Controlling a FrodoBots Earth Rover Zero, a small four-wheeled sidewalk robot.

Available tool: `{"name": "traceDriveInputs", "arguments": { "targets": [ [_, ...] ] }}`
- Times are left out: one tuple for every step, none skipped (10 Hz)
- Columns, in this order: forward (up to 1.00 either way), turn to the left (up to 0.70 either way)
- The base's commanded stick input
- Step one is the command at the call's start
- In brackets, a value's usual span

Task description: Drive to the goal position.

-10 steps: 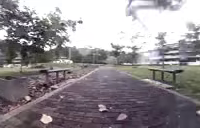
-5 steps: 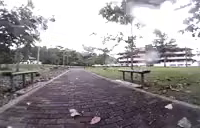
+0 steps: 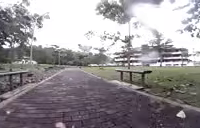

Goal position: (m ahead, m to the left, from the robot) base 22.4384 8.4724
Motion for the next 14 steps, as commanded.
{"name": "traceDriveInputs", "arguments": {
  "targets": [
    [0.70, 0.00],
    [0.70, 0.00],
    [0.70, 0.19],
    [0.70, 0.35],
    [0.70, 0.29],
    [0.70, 0.00],
    [0.70, 0.00],
    [0.70, 0.00],
    [0.70, 0.00],
    [0.70, 0.00],
    [0.70, 0.00],
    [0.70, 0.00],
    [0.70, 0.00],
    [0.70, 0.00]
  ]
}}
